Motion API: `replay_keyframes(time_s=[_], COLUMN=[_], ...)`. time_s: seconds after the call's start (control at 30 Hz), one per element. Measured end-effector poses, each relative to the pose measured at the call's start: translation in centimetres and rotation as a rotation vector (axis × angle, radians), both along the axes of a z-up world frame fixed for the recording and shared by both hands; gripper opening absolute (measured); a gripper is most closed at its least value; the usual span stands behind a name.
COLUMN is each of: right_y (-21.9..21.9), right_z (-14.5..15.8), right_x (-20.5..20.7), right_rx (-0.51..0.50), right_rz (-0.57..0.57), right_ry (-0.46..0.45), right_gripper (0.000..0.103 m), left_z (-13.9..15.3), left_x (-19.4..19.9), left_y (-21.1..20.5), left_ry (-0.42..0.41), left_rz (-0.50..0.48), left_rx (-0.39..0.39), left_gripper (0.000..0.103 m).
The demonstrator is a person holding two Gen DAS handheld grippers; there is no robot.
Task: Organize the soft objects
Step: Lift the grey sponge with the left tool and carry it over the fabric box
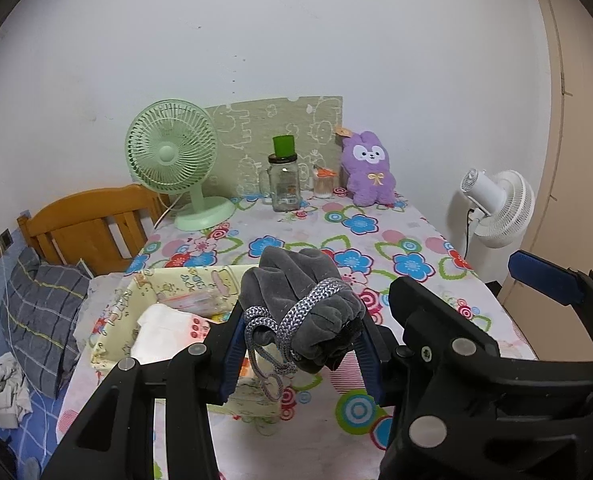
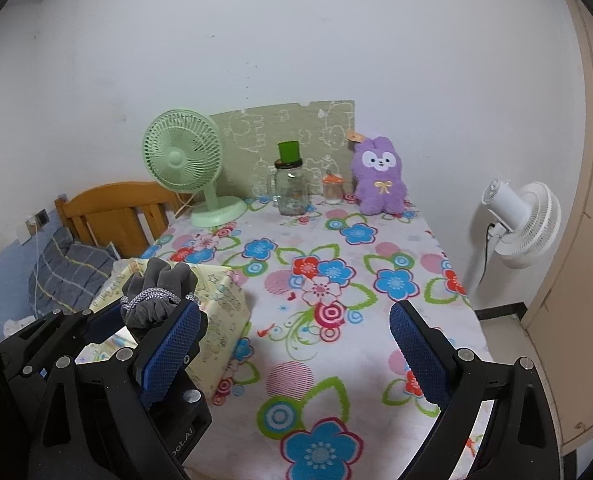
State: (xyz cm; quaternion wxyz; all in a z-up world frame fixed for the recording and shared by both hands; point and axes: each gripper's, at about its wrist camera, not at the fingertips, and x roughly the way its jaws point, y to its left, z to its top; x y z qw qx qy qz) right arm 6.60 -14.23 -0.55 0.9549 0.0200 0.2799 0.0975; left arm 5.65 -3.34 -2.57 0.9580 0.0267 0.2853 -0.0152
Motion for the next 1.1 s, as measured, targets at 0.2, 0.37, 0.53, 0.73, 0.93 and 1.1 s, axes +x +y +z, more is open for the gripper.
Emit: replay_keyframes(time_s=[0.2,0.37,0.53,0.73,0.93,1.1], right_y=[1.7,3.0,4.1,5.7,7.1,8.2], right_z=[0.0,-0.3,-1.1,-2.2,-3.5,-4.1], right_x=[0.6,1.4,2.5,3.9,5.3,6.3], right_rx=[0.006,0.008,0.006,0.012,0.016,0.004], right_rz=[0.027,0.039,0.05,0.071,0.089,0.097], right_ry=[-0.005,-0.011,0.001,0.037,0.068,0.078], right_gripper=[0.098,0.098,0.098,0.098,0.098,0.098], left_z=[0.0,-0.4,-1.2,-2.2,-3.1,-3.9], left_x=[0.4,1.0,1.8,3.0,4.1,4.9], left_y=[1.8,2.9,4.2,5.9,7.0,7.9], left_ry=[-0.003,-0.001,0.016,0.045,0.067,0.085], left_rz=[0.023,0.037,0.053,0.074,0.092,0.103], left_rx=[-0.006,-0.003,-0.004,-0.018,-0.012,-0.021], left_gripper=[0.05,0.05,0.05,0.05,0.05,0.05])
